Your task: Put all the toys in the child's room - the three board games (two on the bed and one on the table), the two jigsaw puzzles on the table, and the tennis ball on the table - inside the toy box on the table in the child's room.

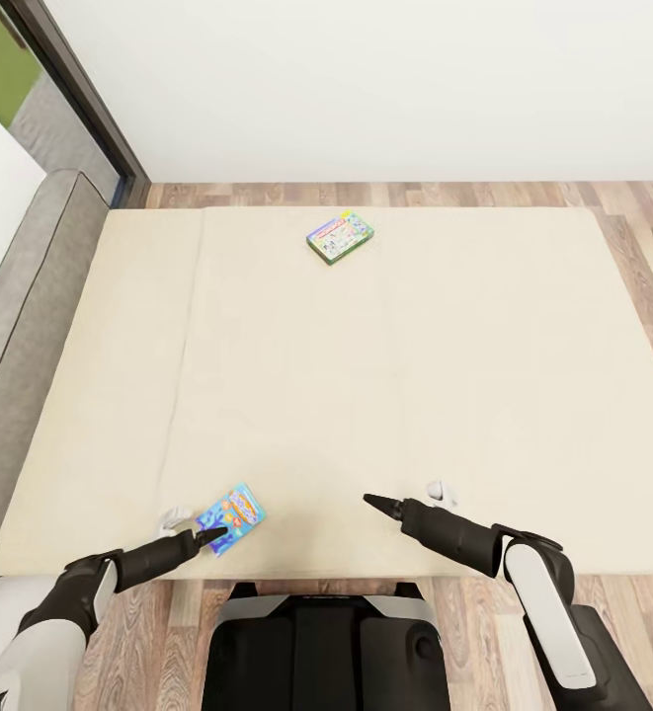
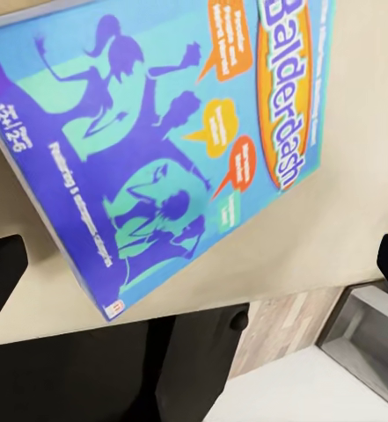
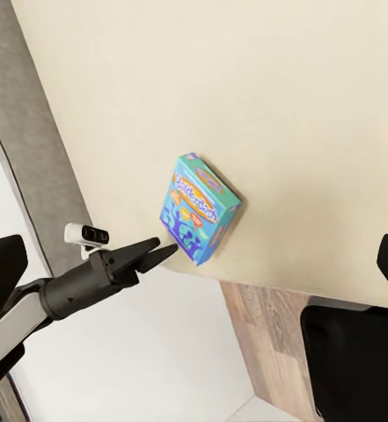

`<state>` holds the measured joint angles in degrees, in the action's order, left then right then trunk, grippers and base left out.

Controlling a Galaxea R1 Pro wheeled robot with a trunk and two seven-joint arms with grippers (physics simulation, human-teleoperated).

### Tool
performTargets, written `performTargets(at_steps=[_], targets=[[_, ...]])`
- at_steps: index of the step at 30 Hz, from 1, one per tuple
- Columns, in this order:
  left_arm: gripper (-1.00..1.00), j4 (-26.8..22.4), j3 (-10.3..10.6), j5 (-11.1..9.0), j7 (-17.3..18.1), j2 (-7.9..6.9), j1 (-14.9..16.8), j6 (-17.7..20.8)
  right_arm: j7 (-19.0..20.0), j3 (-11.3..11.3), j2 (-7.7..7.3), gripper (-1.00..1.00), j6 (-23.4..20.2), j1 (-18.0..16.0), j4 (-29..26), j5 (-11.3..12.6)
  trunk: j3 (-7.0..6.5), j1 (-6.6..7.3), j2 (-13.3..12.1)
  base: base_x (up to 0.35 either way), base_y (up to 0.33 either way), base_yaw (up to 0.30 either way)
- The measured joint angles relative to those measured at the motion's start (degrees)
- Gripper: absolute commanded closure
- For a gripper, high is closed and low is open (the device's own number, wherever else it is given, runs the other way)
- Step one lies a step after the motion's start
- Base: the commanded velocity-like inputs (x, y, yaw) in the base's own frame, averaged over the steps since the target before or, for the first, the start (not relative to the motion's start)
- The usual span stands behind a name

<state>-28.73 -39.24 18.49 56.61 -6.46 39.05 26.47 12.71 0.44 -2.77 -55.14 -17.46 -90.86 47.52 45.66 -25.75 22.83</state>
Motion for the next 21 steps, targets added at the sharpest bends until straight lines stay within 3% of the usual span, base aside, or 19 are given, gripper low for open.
performTargets(at_steps=[21], targets=[[-1.00,-3.2,-0.2,-0.3,-1.0,0.44,0.0,0.3,0.0,0.0,-0.14,-1.00,0.0,0.0,0.0,0.0,0.00,0.00,0.0,0.000,0.000,0.000]])
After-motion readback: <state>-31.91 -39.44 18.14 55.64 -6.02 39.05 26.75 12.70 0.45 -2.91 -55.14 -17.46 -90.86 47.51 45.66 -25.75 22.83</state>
